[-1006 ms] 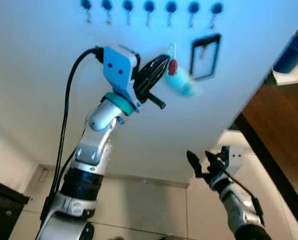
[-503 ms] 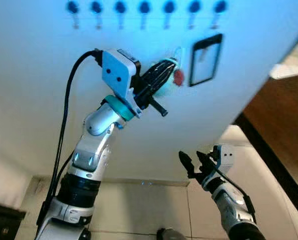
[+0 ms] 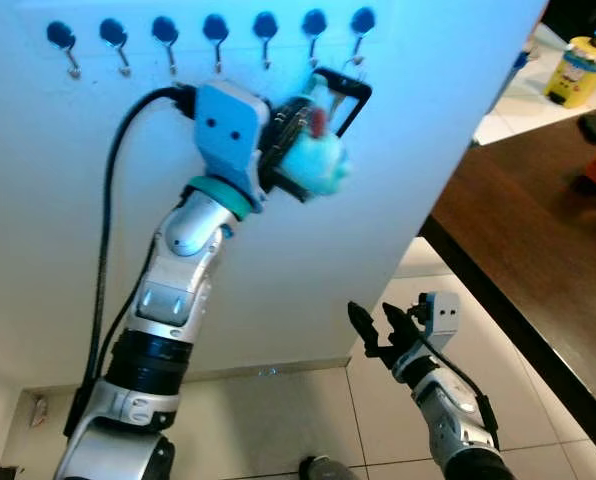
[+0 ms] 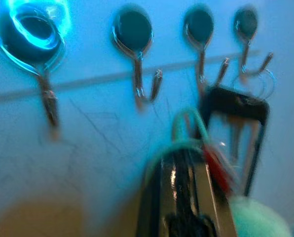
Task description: Hang keys on a hook
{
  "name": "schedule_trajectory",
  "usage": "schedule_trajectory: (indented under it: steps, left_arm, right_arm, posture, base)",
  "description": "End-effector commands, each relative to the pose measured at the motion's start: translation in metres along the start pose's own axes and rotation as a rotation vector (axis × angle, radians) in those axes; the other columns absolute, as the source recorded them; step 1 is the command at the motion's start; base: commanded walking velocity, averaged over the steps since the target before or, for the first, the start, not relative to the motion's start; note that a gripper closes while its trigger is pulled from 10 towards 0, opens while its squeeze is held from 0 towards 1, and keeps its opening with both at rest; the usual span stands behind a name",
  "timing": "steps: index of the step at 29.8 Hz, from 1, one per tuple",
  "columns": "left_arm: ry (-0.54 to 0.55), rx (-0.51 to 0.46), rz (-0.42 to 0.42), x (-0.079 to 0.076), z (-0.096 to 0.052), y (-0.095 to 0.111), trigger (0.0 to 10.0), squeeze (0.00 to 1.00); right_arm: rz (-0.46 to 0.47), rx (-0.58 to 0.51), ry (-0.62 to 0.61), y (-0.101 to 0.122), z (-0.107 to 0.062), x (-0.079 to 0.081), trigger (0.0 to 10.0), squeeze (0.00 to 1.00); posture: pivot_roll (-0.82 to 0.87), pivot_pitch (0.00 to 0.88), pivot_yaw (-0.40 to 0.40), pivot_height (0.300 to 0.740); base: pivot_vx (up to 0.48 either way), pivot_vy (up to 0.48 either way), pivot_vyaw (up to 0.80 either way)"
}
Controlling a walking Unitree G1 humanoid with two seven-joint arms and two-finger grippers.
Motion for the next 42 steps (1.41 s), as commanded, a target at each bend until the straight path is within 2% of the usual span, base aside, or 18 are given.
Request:
schedule_trajectory:
  steps: [1, 8, 12, 14, 18, 28, 35, 42]
  left_arm:
    - [0.104, 0.039, 0.051, 0.019, -0.001, -0.004, 10.0, 0.00]
    - [0.137, 0.004, 0.070, 0.024, -0.002, 0.004, 10.0, 0.00]
    - [0.078, -0.073, 0.041, 0.013, -0.002, 0.014, 10.0, 0.00]
    - [0.023, -0.108, -0.004, 0.004, -0.004, 0.018, 10.0, 0.00]
    - [0.008, -0.122, -0.004, 0.001, -0.005, 0.020, 10.0, 0.00]
    - [-0.070, -0.146, 0.001, -0.016, -0.007, 0.023, 10.0, 0.00]
    - [-0.070, -0.154, -0.003, -0.016, -0.004, 0.024, 10.0, 0.00]
    - [-0.023, -0.154, 0.015, -0.012, 0.003, 0.027, 10.0, 0.00]
  right_arm:
    - [0.009, 0.005, -0.018, -0.003, -0.005, -0.004, 10.0, 0.00]
    - [0.009, 0.000, -0.018, -0.002, -0.006, -0.005, 10.0, 0.00]
    - [0.010, 0.005, -0.021, -0.004, -0.007, -0.005, 10.0, 0.00]
    - [0.009, 0.009, -0.020, -0.005, -0.008, -0.005, 10.0, 0.00]
    - [0.009, 0.011, -0.019, -0.005, -0.008, -0.005, 10.0, 0.00]
    - [0.001, 0.020, -0.013, -0.004, -0.005, -0.005, 10.0, 0.00]
    - [0.000, 0.014, -0.014, -0.002, -0.004, -0.005, 10.0, 0.00]
    - [0.004, 0.015, -0.018, -0.003, -0.003, -0.004, 10.0, 0.00]
  posture:
    - [-0.10, 0.081, 0.084, 0.740]
    - [-0.10, 0.083, 0.085, 0.740]
    - [-0.10, 0.084, 0.085, 0.740]
    - [-0.10, 0.084, 0.085, 0.740]
    - [-0.10, 0.084, 0.082, 0.740]
    - [-0.10, 0.066, 0.078, 0.740]
    - [-0.10, 0.064, 0.080, 0.740]
    - [-0.09, 0.063, 0.083, 0.740]
  base:
    - [0.000, 0.000, 0.00]
    - [0.000, 0.000, 0.00]
    - [0.000, 0.000, 0.00]
    - [0.000, 0.000, 0.00]
    - [0.000, 0.000, 0.00]
    - [0.000, 0.000, 0.00]
    - [0.000, 0.000, 0.00]
    - [0.000, 0.000, 0.00]
Point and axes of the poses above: a point about 5 cm out from each wrist's last joint towards the gripper, its own z axis pointing out of the wrist towards the gripper, its own y axis along the axis of the wrist's last joint, x = y × z, the point moved 3 cm from there along z, pointing out of the wrist towards the gripper, and after that the axes turned 3 degrees about z, right-handed, at the moved point
